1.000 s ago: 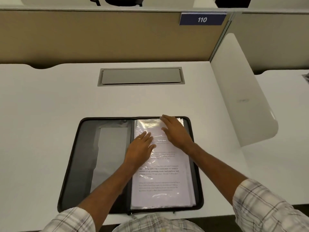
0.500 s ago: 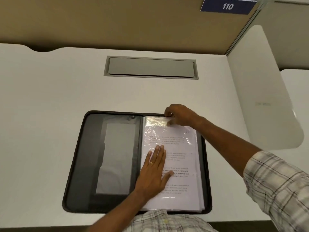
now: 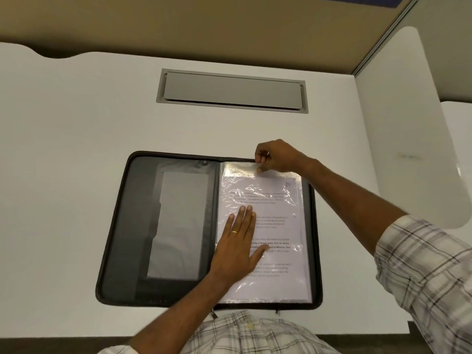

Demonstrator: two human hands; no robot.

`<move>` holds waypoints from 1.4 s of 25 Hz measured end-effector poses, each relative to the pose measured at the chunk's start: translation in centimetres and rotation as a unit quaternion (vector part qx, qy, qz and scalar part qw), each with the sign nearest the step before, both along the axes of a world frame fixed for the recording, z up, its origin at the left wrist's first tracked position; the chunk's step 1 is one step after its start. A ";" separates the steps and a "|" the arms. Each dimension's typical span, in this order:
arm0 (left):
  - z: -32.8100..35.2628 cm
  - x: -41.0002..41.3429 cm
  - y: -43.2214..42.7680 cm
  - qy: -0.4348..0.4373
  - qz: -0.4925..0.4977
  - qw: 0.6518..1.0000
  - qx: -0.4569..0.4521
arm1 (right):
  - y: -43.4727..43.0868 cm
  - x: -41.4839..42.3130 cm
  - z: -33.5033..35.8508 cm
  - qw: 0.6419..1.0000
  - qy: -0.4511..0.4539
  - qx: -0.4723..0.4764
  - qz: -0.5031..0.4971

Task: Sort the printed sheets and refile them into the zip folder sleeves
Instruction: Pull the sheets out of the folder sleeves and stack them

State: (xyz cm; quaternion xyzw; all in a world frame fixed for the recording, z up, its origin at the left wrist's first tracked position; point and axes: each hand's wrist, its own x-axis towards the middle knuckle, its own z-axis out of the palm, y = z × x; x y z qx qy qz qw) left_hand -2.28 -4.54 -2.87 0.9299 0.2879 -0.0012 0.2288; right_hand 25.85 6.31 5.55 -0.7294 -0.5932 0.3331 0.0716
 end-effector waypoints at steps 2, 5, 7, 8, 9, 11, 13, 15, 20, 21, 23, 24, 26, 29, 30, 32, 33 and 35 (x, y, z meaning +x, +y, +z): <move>0.0 0.1 0.1 -0.004 0.001 1.000 -0.003 | 0.1 0.4 0.2 0.999 -0.022 0.022 0.008; -0.1 0.2 0.1 -0.005 0.004 1.000 -0.003 | 0.3 0.6 0.3 0.998 -0.056 0.005 0.037; 0.1 0.1 0.1 -0.002 0.004 1.000 0.000 | 0.6 0.6 0.3 0.997 -0.061 -0.006 0.052; 0.1 0.1 0.2 -0.001 0.002 1.000 0.005 | 0.7 0.6 0.4 0.996 -0.064 -0.009 0.061; 0.2 0.1 0.3 0.001 0.001 1.000 0.007 | 0.8 0.5 0.4 0.995 -0.064 -0.018 0.069; 0.4 0.1 0.2 0.007 -0.002 1.000 0.009 | 0.6 0.7 0.2 0.995 -0.050 -0.024 0.080; 0.4 0.1 0.1 0.005 -0.002 1.000 0.014 | 0.1 1.0 0.1 0.996 -0.028 0.004 0.086; 0.4 0.1 0.1 -0.007 0.005 1.000 0.016 | -0.2 1.4 0.5 0.995 -0.002 0.038 0.094; 0.6 0.0 -0.1 -0.069 -0.018 0.996 0.046 | 1.4 3.1 3.0 0.983 0.149 -0.107 0.030; 0.6 0.0 -0.2 -0.074 -0.023 0.996 0.052 | 2.0 3.4 3.1 0.980 0.140 -0.138 0.032; 0.5 -0.1 -0.2 -0.071 -0.015 0.996 0.050 | 2.9 3.4 2.7 0.973 0.126 -0.190 0.016; 0.4 -0.1 -0.2 -0.068 -0.010 0.997 0.048 | 3.2 3.1 2.5 0.969 0.118 -0.215 0.015; 0.4 -0.2 -0.1 -0.069 -0.007 0.996 0.052 | 3.4 2.5 2.0 0.962 0.075 -0.256 0.057; 0.4 -0.4 0.0 -0.079 -0.009 0.995 0.066 | 3.5 2.0 1.1 0.946 0.035 -0.303 0.106; 0.3 -0.4 -0.1 -0.080 -0.009 0.994 0.068 | 3.6 1.8 0.8 0.943 0.032 -0.315 0.107; 0.1 -0.6 -0.2 -0.081 -0.005 0.995 0.063 | 4.0 1.6 0.3 0.941 0.003 -0.316 0.120; 0.1 -0.6 -0.2 -0.085 -0.003 0.995 0.058 | 4.2 1.4 -0.2 0.940 -0.016 -0.316 0.130; 0.4 -0.5 -0.1 -0.103 -0.001 0.994 0.040 | 4.3 1.0 -0.9 0.938 -0.034 -0.315 0.141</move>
